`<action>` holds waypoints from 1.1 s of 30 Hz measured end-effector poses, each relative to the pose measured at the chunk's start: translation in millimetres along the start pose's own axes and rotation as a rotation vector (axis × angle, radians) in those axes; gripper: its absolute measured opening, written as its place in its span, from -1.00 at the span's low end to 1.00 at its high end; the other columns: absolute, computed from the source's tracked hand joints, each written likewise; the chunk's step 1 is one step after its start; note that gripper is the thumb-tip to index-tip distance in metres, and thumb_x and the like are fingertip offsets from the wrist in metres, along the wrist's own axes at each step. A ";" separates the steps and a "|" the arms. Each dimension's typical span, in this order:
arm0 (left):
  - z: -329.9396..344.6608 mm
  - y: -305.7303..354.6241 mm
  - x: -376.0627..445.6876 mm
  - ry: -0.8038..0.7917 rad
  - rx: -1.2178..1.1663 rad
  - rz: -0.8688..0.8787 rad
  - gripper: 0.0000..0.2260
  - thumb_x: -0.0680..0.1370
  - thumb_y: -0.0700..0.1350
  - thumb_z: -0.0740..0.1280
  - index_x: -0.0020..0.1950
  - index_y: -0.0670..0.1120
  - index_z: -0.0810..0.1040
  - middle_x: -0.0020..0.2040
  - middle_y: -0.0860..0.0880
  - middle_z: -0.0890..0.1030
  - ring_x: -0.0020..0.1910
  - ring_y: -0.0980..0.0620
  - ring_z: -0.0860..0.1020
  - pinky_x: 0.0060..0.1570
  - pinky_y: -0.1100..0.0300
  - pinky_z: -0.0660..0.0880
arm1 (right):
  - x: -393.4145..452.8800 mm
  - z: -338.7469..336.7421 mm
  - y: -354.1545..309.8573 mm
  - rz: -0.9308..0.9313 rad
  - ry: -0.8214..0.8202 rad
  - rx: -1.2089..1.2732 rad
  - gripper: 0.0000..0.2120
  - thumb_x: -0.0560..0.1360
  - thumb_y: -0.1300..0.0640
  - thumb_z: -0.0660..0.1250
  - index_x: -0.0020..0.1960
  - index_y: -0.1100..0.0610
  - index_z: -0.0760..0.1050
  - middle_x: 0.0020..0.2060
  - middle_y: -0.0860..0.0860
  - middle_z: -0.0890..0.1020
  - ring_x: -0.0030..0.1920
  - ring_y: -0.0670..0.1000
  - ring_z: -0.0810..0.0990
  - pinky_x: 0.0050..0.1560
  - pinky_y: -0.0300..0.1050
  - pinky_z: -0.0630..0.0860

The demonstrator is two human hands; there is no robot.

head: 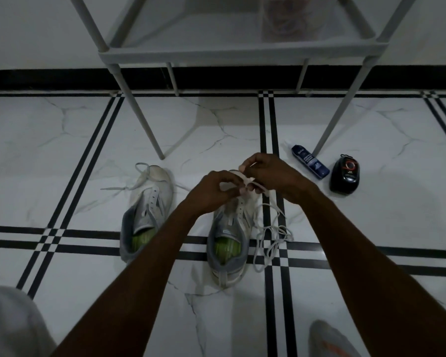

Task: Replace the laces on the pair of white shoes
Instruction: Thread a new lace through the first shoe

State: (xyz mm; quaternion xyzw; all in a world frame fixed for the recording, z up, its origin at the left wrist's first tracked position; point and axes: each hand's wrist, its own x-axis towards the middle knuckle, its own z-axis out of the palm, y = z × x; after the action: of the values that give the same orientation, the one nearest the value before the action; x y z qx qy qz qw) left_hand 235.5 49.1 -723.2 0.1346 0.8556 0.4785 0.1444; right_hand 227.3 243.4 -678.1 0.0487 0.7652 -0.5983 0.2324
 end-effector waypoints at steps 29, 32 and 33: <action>-37.7 -2.3 -4.2 0.011 0.071 -0.063 -0.27 0.32 -0.01 0.66 0.45 0.00 0.48 0.36 0.05 0.54 0.33 0.13 0.49 0.28 0.26 0.44 | 3.9 -6.8 -11.7 -0.158 -0.014 -0.119 -0.77 0.44 0.12 0.53 -0.03 0.26 0.63 -0.29 0.05 0.67 -0.33 -0.12 0.59 -0.26 -0.18 0.50; -28.0 14.7 -0.4 0.037 0.051 0.070 -0.77 0.50 -0.06 0.54 0.13 -0.06 0.70 0.00 0.05 0.73 0.04 0.13 0.67 0.06 0.22 0.55 | 7.4 1.3 -13.0 -0.185 0.032 -0.095 -0.74 0.42 0.09 0.55 -0.04 0.26 0.62 -0.27 0.08 0.69 -0.29 -0.08 0.63 -0.25 -0.19 0.55; -30.5 12.0 -2.3 0.120 0.067 0.089 -0.89 0.54 -0.11 0.49 0.03 -0.09 0.73 -0.11 0.03 0.74 -0.05 0.13 0.69 -0.02 0.20 0.55 | 7.0 0.5 -13.4 -0.184 0.044 -0.090 -0.73 0.42 0.08 0.56 -0.05 0.26 0.61 -0.28 0.09 0.69 -0.30 -0.09 0.63 -0.25 -0.19 0.55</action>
State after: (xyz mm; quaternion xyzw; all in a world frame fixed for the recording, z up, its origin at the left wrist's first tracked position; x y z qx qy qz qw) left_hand 227.3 30.5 -697.4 0.1483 0.8715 0.4627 0.0668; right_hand 216.5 237.8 -669.2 -0.0190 0.7974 -0.5811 0.1619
